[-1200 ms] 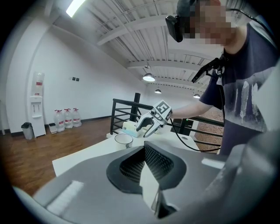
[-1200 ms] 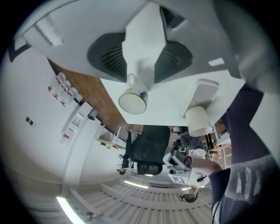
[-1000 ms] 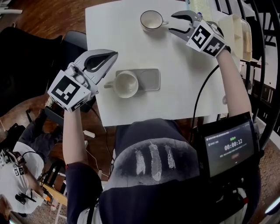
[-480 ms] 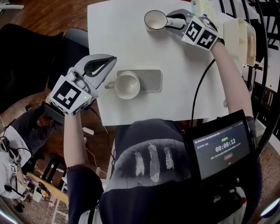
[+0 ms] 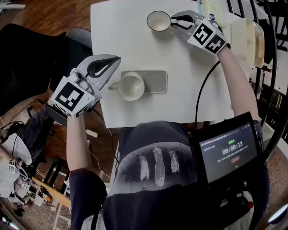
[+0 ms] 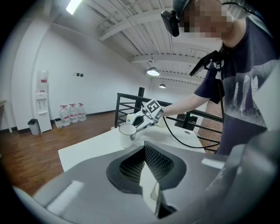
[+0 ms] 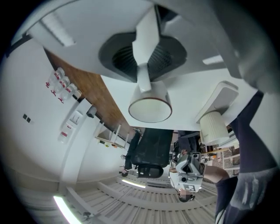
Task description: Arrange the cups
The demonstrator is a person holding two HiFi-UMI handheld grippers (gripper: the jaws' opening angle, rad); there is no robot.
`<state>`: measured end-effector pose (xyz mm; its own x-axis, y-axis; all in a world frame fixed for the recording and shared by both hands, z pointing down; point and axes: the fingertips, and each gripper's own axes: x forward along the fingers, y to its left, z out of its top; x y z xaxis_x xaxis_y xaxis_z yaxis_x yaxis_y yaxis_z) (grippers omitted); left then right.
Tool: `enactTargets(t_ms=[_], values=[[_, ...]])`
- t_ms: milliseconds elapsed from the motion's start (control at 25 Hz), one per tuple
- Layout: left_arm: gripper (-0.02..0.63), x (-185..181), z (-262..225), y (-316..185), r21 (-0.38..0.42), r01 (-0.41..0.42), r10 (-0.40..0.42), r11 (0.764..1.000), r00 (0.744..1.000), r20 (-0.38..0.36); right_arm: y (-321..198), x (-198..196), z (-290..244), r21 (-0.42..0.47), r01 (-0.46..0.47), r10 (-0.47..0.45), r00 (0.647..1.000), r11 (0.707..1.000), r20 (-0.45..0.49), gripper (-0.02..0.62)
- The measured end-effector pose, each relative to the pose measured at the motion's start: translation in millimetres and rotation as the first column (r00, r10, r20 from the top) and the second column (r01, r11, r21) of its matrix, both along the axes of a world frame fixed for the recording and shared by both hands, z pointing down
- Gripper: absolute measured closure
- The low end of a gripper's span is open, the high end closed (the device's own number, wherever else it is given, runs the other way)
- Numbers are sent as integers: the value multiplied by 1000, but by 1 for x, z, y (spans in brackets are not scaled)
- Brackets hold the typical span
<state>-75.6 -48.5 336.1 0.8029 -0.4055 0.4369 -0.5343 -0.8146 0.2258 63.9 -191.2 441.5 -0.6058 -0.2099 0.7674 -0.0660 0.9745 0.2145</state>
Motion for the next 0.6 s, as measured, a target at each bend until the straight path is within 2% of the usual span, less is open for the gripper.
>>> enactTargets(t_ms=[160,400,600], values=[[592,-2,2,1,2,7,-7,1000,1000,4,5,5,-5,18,-31,30,999,999,40,528],[592,-7,8,1,25,-8,8,1000,1000,16,7,9,-46,15,-99,95,981,995,167,528],[592,-5,1,8,31,-11,11,999,1000,11,31,7,-103,42,-77,64,963,996,260,528]])
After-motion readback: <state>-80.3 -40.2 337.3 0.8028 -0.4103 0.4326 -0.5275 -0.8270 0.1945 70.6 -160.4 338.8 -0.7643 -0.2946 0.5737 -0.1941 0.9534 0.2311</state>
